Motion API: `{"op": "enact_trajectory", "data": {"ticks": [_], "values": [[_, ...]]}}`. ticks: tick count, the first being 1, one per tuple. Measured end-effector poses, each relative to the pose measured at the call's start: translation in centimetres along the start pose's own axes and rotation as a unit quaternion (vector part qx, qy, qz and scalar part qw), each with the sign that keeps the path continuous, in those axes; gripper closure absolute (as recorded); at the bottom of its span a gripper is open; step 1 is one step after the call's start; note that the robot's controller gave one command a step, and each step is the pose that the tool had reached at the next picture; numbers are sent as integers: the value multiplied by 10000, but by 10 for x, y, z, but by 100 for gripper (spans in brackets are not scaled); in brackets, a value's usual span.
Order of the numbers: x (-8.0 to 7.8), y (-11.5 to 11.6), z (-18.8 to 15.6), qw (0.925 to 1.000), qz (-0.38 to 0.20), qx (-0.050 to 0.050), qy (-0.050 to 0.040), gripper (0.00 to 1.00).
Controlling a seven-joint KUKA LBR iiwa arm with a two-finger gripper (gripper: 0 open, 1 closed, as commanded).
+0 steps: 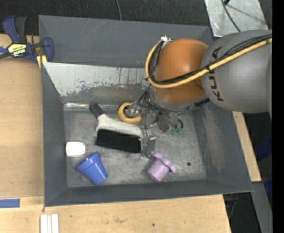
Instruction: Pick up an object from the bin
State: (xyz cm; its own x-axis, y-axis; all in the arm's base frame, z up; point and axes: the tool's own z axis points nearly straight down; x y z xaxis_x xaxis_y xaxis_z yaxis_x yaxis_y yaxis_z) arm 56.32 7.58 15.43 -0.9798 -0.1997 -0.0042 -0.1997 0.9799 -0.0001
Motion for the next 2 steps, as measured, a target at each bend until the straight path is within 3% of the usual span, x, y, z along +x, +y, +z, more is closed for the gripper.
{"op": "enact_trajectory", "data": {"ticks": [1, 2], "values": [[-3, -9, 80, 9949, 1010, -7, -61, 100], [-3, -9, 80, 9949, 1011, -7, -61, 100]]}}
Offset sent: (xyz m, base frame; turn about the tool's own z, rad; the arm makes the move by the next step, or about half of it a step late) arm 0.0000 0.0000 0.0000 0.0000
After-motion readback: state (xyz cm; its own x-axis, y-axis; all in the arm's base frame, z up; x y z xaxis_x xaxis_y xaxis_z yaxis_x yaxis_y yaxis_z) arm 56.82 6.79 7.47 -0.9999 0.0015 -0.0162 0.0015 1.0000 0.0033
